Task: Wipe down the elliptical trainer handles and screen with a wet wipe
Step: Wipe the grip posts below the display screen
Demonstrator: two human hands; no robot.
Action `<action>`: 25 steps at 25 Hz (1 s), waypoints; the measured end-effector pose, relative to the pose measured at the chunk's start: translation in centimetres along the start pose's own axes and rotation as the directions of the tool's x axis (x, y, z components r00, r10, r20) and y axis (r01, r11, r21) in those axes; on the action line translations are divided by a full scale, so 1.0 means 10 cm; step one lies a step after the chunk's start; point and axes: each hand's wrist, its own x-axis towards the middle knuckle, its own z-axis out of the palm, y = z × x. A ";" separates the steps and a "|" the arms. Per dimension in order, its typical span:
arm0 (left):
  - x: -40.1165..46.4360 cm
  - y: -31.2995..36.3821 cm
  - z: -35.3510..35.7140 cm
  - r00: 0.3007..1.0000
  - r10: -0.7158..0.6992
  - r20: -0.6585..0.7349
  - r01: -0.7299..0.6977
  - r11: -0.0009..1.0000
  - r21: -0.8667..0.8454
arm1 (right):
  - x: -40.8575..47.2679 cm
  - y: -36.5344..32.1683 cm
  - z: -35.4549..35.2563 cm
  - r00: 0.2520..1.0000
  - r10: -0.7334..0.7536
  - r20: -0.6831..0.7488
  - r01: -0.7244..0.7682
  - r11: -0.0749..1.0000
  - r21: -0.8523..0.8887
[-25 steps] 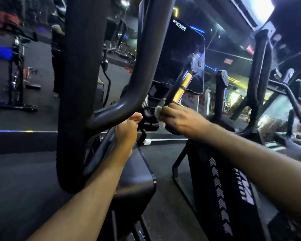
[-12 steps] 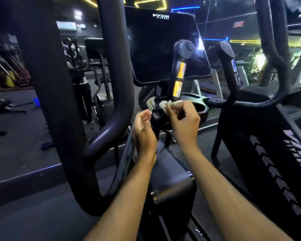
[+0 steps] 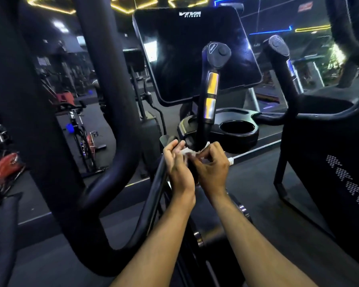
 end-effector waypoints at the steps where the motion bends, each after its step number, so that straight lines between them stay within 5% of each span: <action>1: 0.00 0.00 0.01 1.000 -0.012 -0.005 0.012 1.000 0.022 | 0.00 0.06 0.04 0.998 0.063 0.030 -0.063 0.998 0.002; 12: 0.24 -0.14 -0.12 0.999 0.038 0.011 -0.039 0.968 0.248 | 0.13 0.44 0.54 0.898 0.433 0.078 -0.440 0.881 0.174; 14: 0.26 -0.16 -0.14 0.999 0.037 -0.005 -0.035 0.966 0.256 | 0.10 0.40 0.58 0.814 0.573 0.094 -0.565 0.743 0.359; 17: 0.24 -0.18 -0.16 0.999 0.039 0.004 -0.038 0.971 0.236 | 0.04 0.28 0.51 0.615 0.746 0.255 -0.659 0.310 0.685; 18: 0.24 -0.18 -0.16 0.999 0.036 0.014 -0.038 0.975 0.220 | 0.04 0.24 0.45 0.590 0.755 0.286 -0.653 0.239 0.718; 20: 0.25 -0.18 -0.11 0.999 0.036 0.021 -0.040 0.977 0.212 | 0.09 0.23 0.31 0.683 0.690 0.241 -0.628 0.386 0.676; 22: 0.26 -0.19 -0.03 1.000 0.024 0.001 -0.023 0.979 0.204 | 0.21 0.26 0.22 0.866 0.457 0.202 -0.499 0.773 0.392; 23: 0.26 -0.21 0.00 1.000 0.023 -0.019 -0.018 0.979 0.202 | 0.28 0.28 0.20 0.909 0.351 0.224 -0.400 0.884 0.241; 25: 0.22 -0.20 0.05 0.999 0.025 -0.047 -0.016 0.980 0.199 | 0.34 0.24 0.16 0.915 0.311 0.257 -0.351 0.928 0.127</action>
